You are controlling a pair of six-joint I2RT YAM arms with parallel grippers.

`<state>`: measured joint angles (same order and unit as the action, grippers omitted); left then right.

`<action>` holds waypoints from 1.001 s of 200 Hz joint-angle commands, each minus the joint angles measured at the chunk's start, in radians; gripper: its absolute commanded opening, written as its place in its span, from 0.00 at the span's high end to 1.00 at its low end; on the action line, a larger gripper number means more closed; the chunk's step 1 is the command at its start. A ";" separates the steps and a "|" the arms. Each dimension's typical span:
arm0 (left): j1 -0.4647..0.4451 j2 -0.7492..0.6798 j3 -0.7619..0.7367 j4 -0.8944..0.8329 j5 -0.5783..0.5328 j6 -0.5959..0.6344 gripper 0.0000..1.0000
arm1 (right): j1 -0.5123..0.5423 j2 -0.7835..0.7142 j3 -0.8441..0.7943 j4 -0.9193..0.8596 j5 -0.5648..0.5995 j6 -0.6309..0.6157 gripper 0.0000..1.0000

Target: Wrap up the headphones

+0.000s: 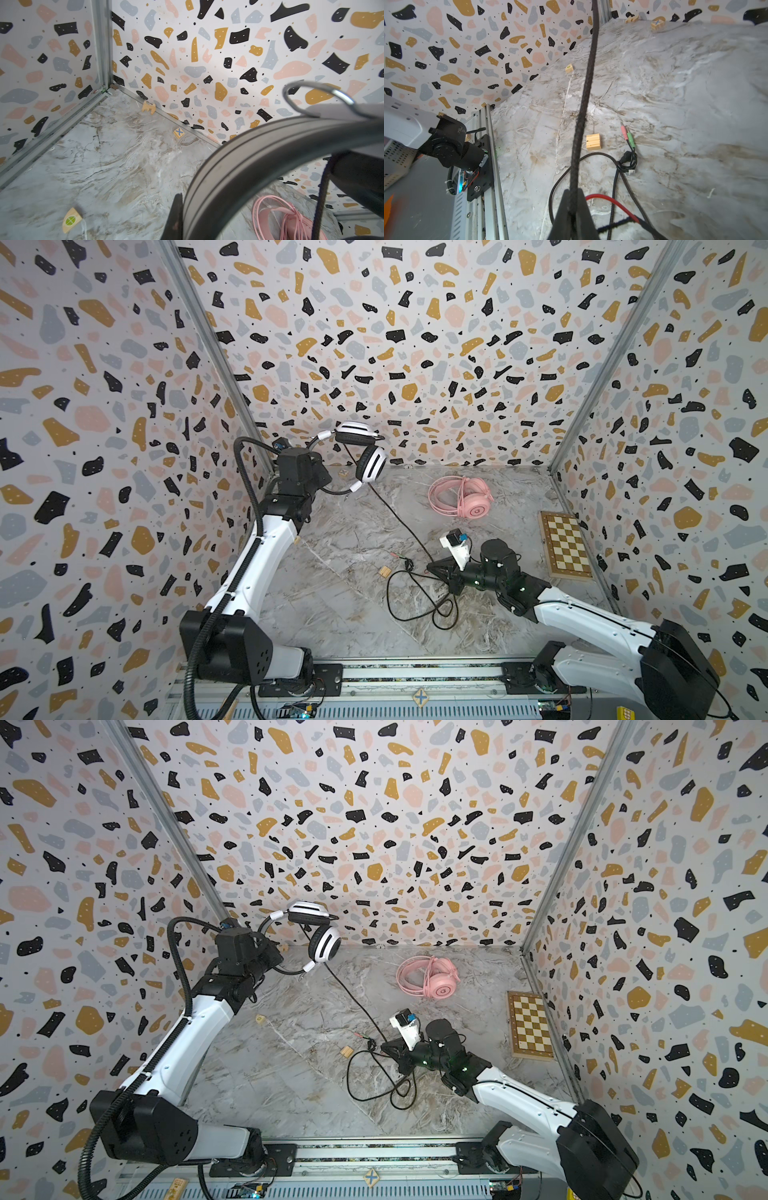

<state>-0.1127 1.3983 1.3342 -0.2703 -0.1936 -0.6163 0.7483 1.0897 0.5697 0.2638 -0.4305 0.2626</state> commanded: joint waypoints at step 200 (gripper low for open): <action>-0.315 0.037 -0.028 -0.319 -0.079 0.557 1.00 | -0.160 -0.002 0.624 -0.244 0.165 -0.226 0.99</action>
<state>-0.4175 1.4868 1.2972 -0.5545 -0.3843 -0.1600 0.6388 1.0821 1.1191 -0.0402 -0.2295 0.0578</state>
